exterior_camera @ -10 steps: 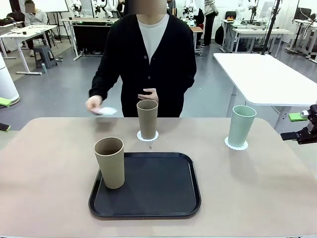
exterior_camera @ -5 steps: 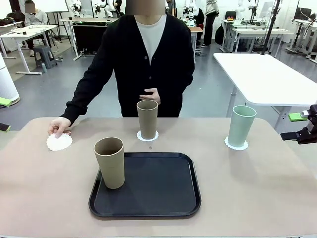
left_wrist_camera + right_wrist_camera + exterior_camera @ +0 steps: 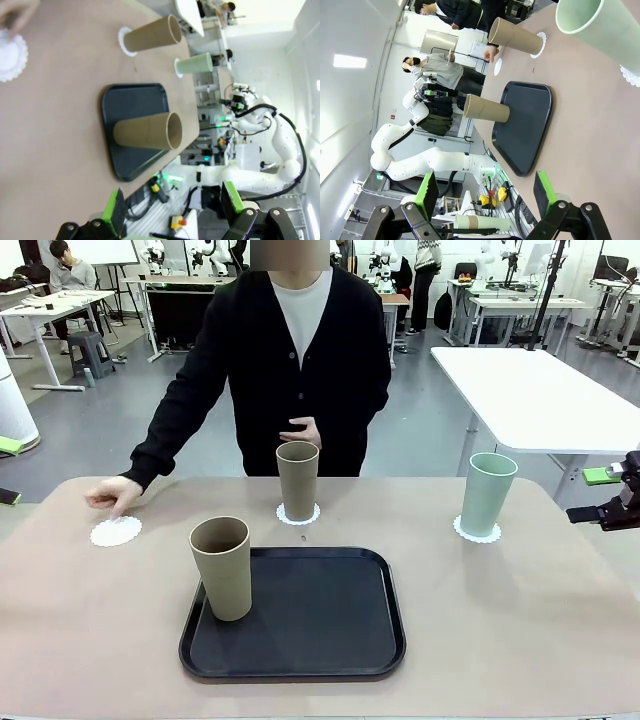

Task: Place coasters on the table and set cups on them.
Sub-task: Take one Reusable plastic cup from the Flat Tray and place it on a coaster set by the human.

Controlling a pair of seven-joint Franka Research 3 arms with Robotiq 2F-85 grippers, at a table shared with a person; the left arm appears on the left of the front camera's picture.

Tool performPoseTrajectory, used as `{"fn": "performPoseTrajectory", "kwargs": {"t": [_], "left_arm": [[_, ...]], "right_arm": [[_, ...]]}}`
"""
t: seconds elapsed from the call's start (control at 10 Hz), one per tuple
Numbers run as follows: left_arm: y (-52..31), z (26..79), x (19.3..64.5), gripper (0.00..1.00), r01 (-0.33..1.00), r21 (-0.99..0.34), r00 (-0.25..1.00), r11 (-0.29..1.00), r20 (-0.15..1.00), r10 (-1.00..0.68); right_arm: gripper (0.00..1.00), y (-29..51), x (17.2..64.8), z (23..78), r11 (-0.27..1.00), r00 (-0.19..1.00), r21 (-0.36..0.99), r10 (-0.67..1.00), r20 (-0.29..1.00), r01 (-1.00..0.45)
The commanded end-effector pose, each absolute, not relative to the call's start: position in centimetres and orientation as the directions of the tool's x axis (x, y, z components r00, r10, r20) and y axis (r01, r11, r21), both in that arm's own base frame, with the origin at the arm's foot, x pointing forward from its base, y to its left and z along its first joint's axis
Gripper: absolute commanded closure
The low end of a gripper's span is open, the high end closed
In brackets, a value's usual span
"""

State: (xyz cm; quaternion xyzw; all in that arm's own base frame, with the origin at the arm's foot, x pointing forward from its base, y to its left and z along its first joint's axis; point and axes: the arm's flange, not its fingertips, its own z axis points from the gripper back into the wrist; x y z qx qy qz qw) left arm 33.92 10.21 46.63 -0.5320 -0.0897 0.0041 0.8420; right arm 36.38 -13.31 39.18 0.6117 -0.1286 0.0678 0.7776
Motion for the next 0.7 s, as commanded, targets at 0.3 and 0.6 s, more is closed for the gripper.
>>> {"fn": "performPoseTrajectory", "kwargs": {"t": [0.3, 0.6], "left_arm": [[10.23, 46.73, 33.84, 0.00, 0.097, -0.900, 0.983, 0.424, 0.155, 0.102], [10.23, 46.73, 33.84, 0.00, 0.097, -0.900, 0.983, 0.424, 0.155, 0.102]], "right_arm": [[0.00, -13.24, 36.63, 39.16, 0.245, 0.958, 0.933, -0.049, 0.283, -0.264], [0.00, -13.24, 36.63, 39.16, 0.245, 0.958, 0.933, -0.049, 0.283, -0.264]]}}
